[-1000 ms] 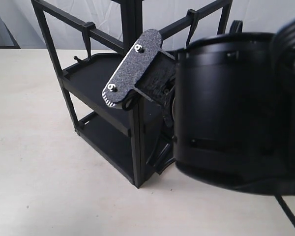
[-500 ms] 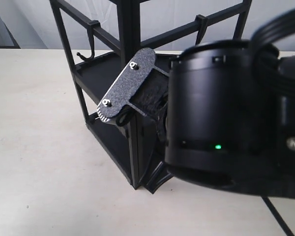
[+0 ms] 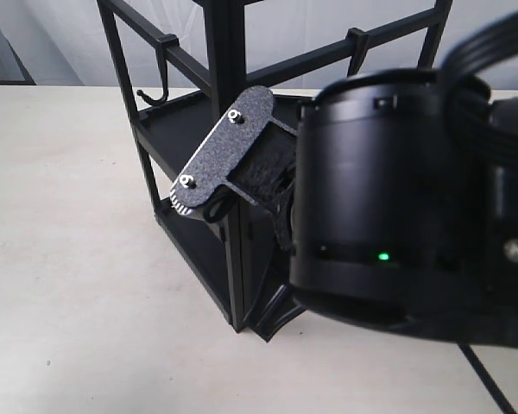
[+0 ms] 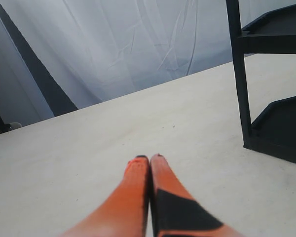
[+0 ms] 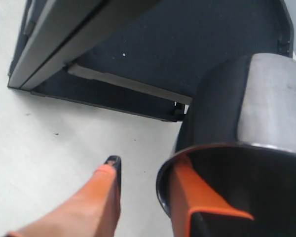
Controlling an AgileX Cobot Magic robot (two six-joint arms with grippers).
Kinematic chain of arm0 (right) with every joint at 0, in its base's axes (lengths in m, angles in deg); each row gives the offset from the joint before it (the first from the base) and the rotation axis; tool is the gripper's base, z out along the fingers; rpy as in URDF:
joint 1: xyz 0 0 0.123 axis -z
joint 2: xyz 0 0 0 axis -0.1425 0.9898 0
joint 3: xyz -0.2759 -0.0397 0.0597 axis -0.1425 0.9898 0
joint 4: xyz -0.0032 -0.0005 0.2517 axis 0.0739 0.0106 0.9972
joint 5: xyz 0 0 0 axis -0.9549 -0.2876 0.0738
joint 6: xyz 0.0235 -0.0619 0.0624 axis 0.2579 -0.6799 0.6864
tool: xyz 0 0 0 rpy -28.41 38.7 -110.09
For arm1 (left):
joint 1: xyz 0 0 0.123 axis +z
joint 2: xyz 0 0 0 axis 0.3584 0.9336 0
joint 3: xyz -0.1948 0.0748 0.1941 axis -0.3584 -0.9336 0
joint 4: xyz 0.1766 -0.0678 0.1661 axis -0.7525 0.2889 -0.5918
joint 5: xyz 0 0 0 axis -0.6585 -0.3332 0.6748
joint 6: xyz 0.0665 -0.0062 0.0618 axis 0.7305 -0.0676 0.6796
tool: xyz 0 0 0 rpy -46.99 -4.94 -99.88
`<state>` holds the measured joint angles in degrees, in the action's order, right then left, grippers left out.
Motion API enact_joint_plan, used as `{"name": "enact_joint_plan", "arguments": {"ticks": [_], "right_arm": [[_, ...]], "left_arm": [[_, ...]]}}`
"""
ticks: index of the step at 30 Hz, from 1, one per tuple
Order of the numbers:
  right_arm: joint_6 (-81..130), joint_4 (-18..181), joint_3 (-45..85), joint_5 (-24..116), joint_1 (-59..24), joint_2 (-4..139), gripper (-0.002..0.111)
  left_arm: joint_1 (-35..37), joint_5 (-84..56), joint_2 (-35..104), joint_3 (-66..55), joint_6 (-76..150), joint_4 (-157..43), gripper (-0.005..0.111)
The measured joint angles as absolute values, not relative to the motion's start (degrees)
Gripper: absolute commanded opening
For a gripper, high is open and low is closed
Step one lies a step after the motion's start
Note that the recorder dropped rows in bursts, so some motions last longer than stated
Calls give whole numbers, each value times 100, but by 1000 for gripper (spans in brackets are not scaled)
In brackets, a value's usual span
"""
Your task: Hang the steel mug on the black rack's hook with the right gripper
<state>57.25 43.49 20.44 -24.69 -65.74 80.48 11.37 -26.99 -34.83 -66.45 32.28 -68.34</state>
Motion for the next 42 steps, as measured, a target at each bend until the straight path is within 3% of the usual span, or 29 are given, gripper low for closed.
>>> {"name": "enact_joint_plan", "arguments": {"ticks": [6,42], "right_arm": [[5737,4422,2044,-2454,-6574,8048,45],[6280,4621,2044,-2438,-6587,7763,45]], "left_arm": [[1137,-2699,-3483,-6645,3228,-6834,1],[1137,-2699,-3483,-6645,3228,-6844,1]]}}
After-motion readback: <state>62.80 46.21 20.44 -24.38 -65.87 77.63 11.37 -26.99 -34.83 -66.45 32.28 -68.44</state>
